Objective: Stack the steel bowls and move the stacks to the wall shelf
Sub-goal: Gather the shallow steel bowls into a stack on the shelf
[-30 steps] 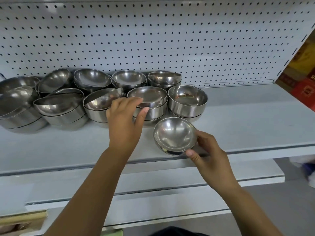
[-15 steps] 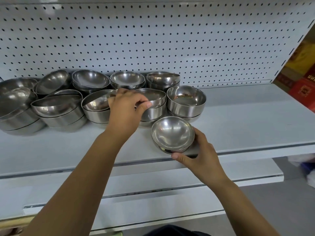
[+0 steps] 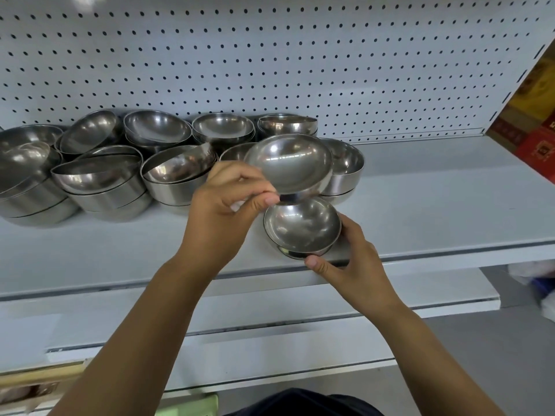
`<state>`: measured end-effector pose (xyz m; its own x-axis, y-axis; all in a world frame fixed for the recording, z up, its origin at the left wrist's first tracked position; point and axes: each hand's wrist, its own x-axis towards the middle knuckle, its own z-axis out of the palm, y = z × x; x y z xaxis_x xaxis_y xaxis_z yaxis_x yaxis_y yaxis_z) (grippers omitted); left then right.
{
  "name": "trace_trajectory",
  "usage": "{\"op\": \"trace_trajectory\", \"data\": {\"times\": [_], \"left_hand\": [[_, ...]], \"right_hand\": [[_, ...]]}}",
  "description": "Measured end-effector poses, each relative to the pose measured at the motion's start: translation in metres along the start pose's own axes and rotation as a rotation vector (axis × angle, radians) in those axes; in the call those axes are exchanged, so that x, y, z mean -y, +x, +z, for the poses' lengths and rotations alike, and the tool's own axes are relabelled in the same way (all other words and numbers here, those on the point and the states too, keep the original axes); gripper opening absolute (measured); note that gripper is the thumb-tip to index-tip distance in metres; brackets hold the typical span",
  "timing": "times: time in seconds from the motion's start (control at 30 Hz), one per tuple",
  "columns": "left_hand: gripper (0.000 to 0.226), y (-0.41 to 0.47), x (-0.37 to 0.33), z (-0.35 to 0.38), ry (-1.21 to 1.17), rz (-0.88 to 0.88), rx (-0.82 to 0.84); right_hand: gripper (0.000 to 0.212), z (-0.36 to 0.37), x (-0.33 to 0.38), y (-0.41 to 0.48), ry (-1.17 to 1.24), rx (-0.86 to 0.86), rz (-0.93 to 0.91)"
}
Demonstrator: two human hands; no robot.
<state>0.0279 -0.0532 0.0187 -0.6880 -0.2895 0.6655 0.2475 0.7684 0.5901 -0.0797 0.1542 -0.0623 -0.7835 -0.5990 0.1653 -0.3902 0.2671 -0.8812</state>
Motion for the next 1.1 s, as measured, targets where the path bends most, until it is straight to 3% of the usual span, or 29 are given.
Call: {"op": "trace_trajectory", "data": {"times": [0.2,0.5,0.67,0.8,0.9,1.1], "left_hand": [[0.008,-0.035,0.003,0.011,-0.028,-0.008,0.072],[0.013,-0.057,-0.001,0.029,-0.121,-0.203,0.07],[0.076,-0.07,-0.006,0.048,-0.202,-0.397,0.014],[0.094,-0.074,-0.013,0.071,-0.359,-0.517,-0.023],[0.098,-0.071,-0.015,0.086,-0.367,-0.511,-0.111],[0.101,-0.063,-0.022,0.101,-0.309,-0.525,-0.232]], "right_hand": [[0.085,-0.006,0.006,-0.002,0.044,0.034,-0.008],[0.064,-0.014,0.002,-0.009,0.122,0.045,-0.002],[0.039,-0.025,0.013,-0.004,0.131,-0.249,-0.054],[0.022,-0.044,0.036,0.026,0.119,-0.358,-0.185],[0.006,-0.061,0.042,0.057,0.077,-0.309,-0.26],[0.01,-0.092,0.045,0.136,-0.017,-0.067,-0.246]]}}
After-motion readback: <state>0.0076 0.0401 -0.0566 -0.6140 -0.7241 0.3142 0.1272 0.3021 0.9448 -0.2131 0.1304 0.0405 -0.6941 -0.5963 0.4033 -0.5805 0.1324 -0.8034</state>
